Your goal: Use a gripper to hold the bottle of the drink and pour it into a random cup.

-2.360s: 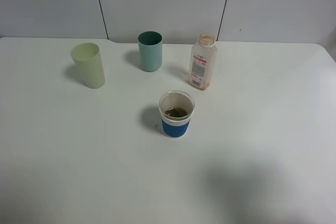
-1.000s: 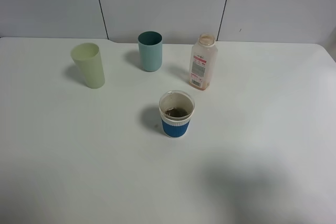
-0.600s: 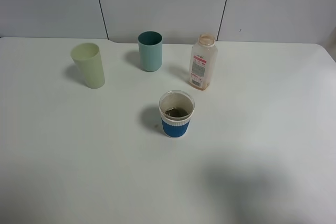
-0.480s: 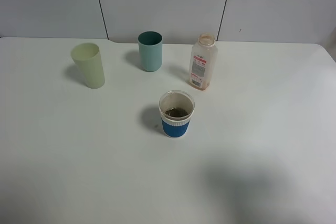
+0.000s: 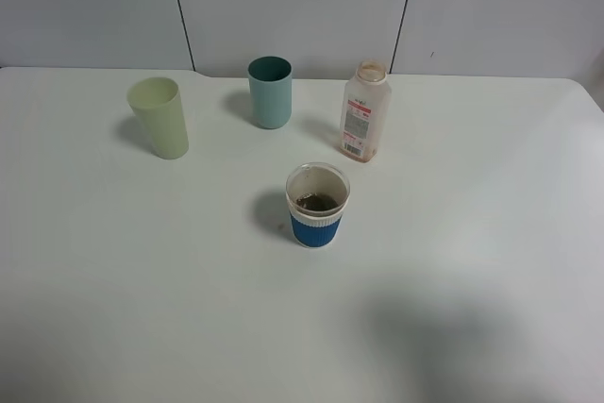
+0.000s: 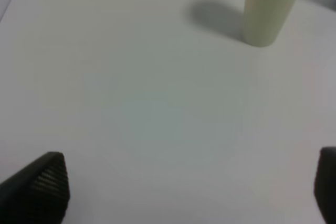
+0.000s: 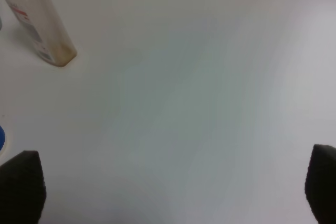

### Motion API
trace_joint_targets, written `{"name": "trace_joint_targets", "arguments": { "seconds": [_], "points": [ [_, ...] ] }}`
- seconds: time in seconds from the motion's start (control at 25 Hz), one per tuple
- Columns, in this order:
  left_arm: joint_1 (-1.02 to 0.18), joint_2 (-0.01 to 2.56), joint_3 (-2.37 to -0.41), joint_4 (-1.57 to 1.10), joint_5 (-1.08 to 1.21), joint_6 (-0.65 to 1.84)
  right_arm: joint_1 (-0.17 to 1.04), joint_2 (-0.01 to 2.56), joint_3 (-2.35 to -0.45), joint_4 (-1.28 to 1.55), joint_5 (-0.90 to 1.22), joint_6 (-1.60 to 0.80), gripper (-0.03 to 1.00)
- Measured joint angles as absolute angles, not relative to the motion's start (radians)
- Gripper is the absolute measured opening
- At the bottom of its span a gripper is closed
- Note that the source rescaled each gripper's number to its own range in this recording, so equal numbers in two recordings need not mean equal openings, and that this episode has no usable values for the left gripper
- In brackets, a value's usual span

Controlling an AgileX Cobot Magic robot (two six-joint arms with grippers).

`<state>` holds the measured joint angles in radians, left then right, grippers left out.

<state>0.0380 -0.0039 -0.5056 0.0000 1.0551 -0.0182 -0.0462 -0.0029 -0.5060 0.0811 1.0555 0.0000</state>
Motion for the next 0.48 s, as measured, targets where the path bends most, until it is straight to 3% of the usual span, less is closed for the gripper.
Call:
{"name": "trace_joint_targets", "arguments": {
  "seconds": [0.48],
  "points": [
    [0.038, -0.004, -0.506, 0.000, 1.055, -0.018, -0.046, -0.003, -0.506, 0.081, 1.056, 0.000, 1.00]
  ]
}}
